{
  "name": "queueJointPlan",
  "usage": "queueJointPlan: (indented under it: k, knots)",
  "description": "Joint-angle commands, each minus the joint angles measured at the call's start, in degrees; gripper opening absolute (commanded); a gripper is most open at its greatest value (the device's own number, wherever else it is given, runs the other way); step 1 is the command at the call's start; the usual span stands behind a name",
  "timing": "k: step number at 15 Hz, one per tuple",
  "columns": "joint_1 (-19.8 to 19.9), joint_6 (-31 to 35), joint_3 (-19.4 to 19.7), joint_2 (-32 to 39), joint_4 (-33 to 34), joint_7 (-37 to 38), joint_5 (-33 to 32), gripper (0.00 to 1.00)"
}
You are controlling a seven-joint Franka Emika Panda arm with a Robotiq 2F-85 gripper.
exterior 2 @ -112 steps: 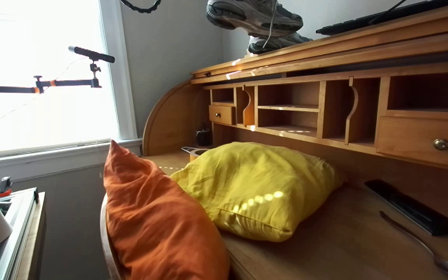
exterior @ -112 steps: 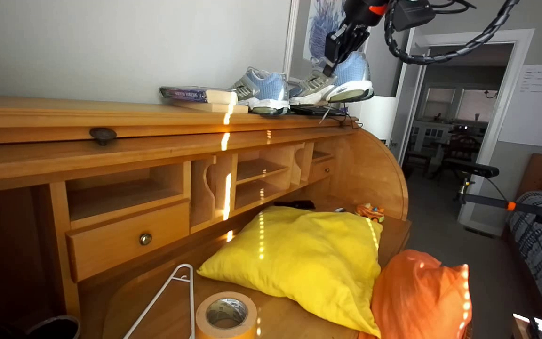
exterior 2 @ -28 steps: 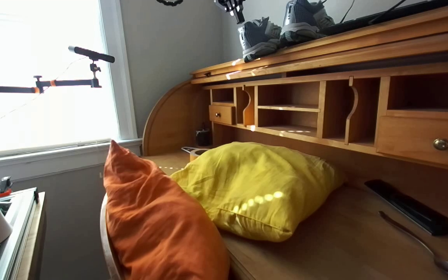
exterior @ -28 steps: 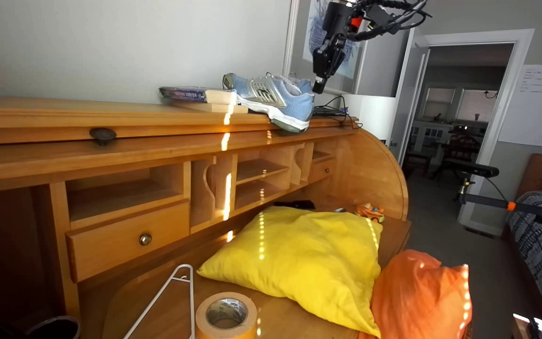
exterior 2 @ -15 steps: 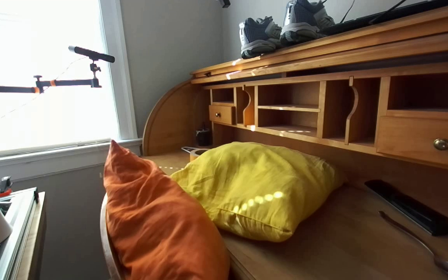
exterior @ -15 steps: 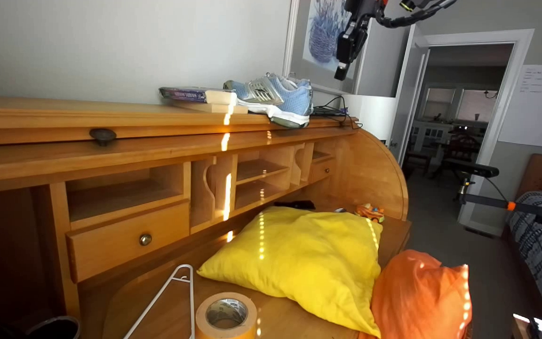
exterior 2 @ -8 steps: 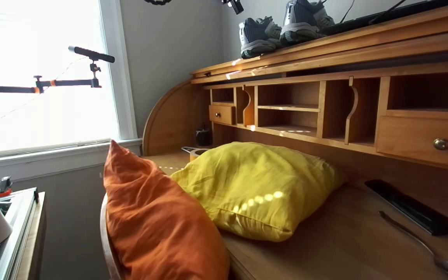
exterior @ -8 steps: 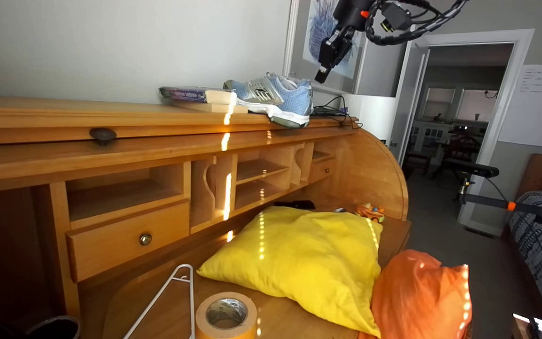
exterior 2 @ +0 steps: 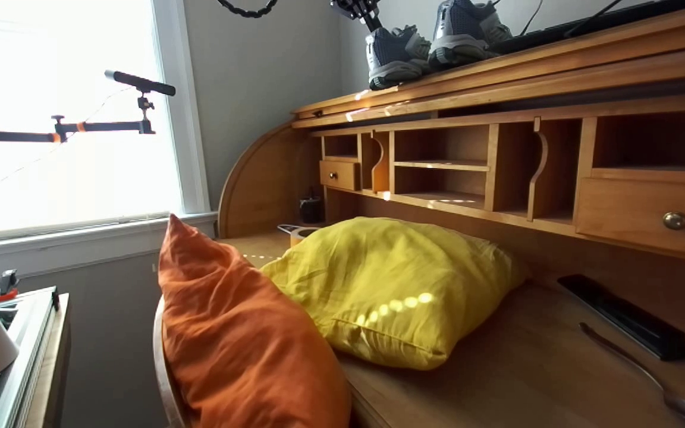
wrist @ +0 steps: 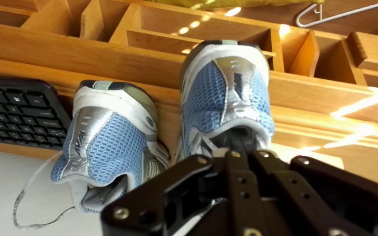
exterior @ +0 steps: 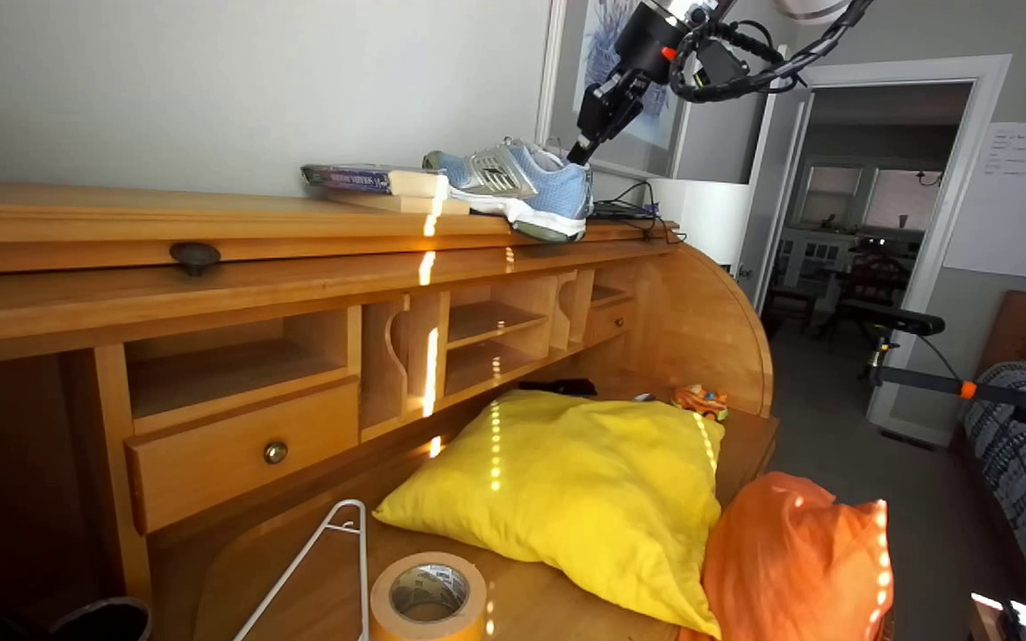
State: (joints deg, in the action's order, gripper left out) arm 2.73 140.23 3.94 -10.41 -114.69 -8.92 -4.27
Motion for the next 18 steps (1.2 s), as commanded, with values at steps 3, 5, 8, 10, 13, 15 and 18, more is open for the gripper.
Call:
queueJointPlan:
  k: [3, 5, 8, 10, 13, 15, 18]
  knots:
    - [0.3, -3.28, 0.27, 1.26, -0.61, -1.02, -0.5, 0.0]
    - [0.65, -5.32, 0.1, 1.23, -0.75, -0.35, -1.84, 0.0]
    - [0.8, -8.62, -0.39, 0.08, -1.03, 0.62, -4.27, 0.0]
    - [0.93, -12.32, -0.88, -0.74, -0.97, 1.49, -7.14, 0.0]
    - [1.2, -18.82, -1.96, -2.41, -0.79, 3.67, -13.56, 0.0]
    - [1.13, -22.33, -2.57, -3.39, -0.63, 4.34, -17.13, 0.0]
    - [1.02, -25.17, -3.05, -4.07, -0.03, 5.19, -20.13, 0.0]
